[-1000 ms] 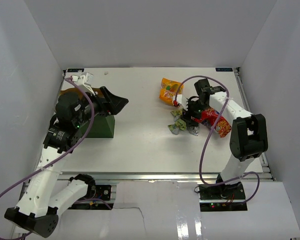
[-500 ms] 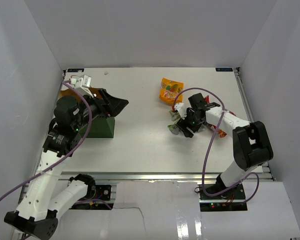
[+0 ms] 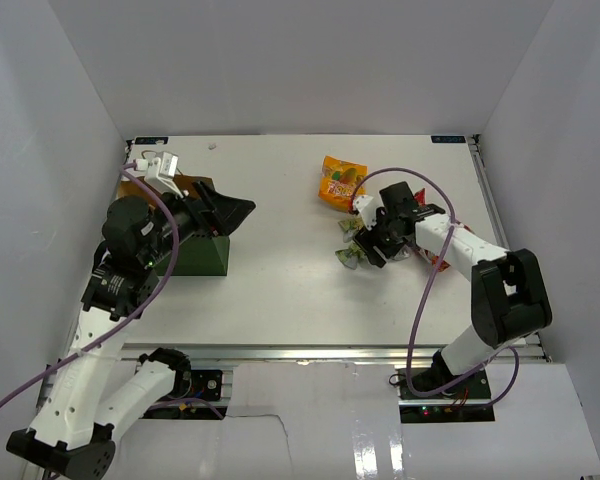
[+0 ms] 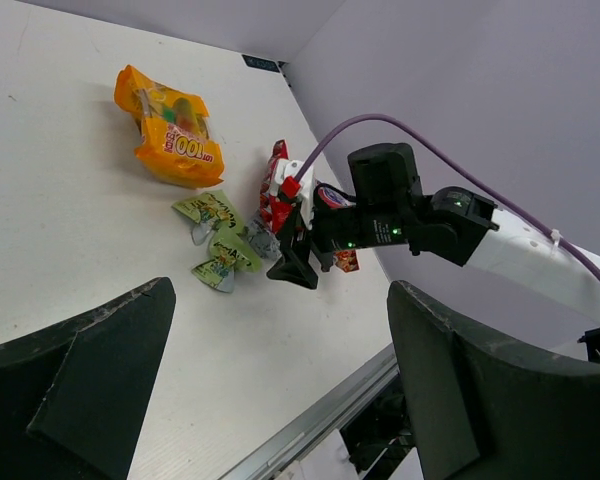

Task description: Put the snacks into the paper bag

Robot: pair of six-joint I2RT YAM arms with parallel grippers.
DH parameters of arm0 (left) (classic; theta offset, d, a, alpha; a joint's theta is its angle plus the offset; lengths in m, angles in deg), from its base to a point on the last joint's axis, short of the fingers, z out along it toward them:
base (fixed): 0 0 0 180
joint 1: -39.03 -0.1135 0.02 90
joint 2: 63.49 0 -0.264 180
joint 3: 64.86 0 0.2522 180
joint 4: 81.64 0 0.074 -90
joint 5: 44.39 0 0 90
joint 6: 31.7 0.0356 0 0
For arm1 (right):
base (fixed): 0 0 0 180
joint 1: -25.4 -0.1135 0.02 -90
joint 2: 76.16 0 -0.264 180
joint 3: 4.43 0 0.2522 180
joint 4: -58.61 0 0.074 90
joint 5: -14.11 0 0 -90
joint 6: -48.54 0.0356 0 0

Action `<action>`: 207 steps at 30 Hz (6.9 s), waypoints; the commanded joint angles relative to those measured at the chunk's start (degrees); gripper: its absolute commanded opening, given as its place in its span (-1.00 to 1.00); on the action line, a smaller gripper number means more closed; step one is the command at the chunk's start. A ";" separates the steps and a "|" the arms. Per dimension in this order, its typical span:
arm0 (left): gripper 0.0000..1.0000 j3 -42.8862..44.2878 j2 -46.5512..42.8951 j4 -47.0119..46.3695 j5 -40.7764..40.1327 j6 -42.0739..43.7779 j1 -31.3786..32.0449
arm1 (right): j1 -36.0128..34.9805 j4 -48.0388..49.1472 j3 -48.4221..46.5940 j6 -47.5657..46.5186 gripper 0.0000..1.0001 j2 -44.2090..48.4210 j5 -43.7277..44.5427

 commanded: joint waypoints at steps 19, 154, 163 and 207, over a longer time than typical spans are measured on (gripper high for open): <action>0.96 -0.65 -1.15 -0.09 0.27 -0.49 -0.13 | 0.69 10.07 1.90 4.19 0.36 -4.02 12.86; -0.92 16.59 47.75 -3.96 -25.73 23.26 33.97 | 25.47 -12.05 -14.79 -14.33 0.60 4.77 -50.08; -0.90 15.43 23.30 11.24 -40.60 20.95 24.50 | 19.15 -13.92 -16.74 -16.47 0.60 1.95 -47.79; 0.78 25.99 11.18 19.00 -15.39 19.12 0.48 | 1.65 -11.02 -35.45 -38.45 0.73 -25.99 -13.09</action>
